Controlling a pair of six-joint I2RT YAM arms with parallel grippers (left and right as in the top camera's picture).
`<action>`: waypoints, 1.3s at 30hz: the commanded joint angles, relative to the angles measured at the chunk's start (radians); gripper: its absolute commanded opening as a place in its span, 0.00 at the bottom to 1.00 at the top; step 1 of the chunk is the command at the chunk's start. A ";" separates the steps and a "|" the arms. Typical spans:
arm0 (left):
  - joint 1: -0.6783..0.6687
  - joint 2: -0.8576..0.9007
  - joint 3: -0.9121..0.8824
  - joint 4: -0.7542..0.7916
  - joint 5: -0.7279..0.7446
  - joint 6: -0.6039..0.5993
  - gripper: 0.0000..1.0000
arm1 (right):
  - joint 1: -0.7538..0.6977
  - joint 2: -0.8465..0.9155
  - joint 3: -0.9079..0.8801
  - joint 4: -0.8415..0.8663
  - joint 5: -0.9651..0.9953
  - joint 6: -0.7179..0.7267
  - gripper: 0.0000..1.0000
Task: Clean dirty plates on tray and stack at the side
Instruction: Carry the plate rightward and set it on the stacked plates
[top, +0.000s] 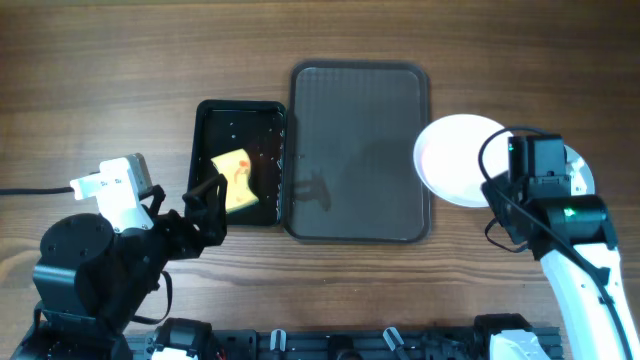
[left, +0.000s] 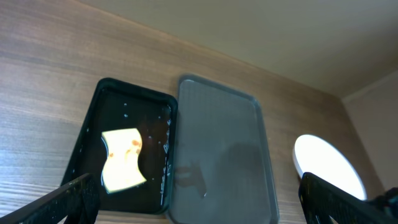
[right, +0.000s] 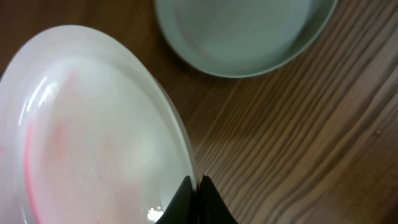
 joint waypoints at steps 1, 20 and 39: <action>0.003 -0.002 0.014 0.003 0.016 -0.009 1.00 | -0.137 -0.005 -0.101 0.121 -0.116 0.022 0.04; 0.003 -0.002 0.014 0.003 0.016 -0.009 1.00 | -0.452 0.187 -0.184 0.404 -0.077 -0.089 0.05; 0.003 -0.002 0.014 0.003 0.016 -0.009 1.00 | -0.548 0.261 -0.184 0.406 -0.219 -0.294 0.33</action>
